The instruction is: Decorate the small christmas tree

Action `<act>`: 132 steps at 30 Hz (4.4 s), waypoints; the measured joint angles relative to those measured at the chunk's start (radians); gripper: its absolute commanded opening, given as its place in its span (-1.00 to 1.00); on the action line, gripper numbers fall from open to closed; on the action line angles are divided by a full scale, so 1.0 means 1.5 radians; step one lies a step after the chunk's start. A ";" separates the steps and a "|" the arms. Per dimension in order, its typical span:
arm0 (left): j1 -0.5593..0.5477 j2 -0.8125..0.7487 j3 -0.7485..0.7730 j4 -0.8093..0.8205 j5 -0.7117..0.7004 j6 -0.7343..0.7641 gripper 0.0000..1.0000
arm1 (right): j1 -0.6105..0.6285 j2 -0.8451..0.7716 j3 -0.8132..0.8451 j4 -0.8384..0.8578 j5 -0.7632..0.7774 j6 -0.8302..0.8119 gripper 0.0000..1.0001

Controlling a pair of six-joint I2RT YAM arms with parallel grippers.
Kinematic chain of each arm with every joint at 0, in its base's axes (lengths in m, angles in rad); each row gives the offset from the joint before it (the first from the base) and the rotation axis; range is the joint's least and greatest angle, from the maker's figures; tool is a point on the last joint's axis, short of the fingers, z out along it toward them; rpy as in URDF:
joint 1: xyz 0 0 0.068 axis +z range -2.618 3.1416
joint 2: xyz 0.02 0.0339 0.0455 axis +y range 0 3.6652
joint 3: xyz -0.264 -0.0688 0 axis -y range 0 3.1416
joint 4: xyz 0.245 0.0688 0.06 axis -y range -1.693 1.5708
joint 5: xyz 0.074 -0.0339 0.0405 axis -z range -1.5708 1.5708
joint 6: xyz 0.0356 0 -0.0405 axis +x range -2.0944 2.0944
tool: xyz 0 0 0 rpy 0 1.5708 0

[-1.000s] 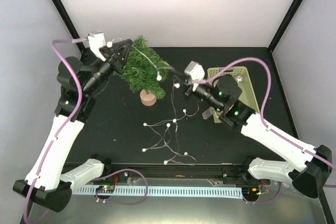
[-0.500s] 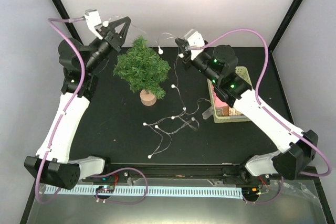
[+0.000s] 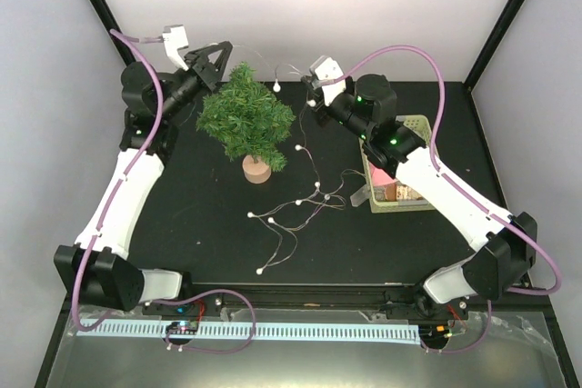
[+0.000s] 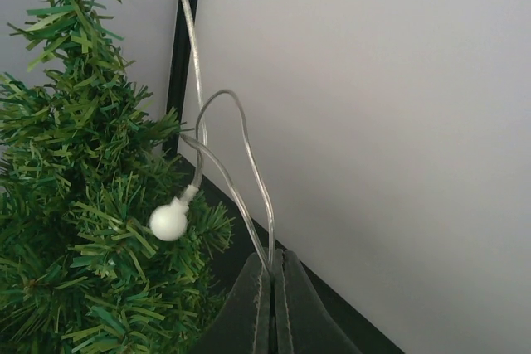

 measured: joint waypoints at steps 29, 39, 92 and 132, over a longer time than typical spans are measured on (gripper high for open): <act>0.005 -0.226 -0.190 -0.190 0.046 0.129 0.02 | 0.000 -0.053 -0.040 -0.025 -0.065 0.001 -0.98; -0.006 -0.283 -0.238 -0.212 0.047 0.190 -0.11 | 0.000 -0.095 -0.077 -0.068 -0.203 0.056 -0.98; -0.252 -0.157 -0.459 0.093 0.055 0.280 0.14 | 0.027 -0.083 -0.145 0.204 -0.428 0.443 -0.98; -0.256 -0.236 -0.493 0.016 -0.059 0.283 0.22 | 0.027 -0.058 -0.123 0.203 -0.422 0.452 -0.98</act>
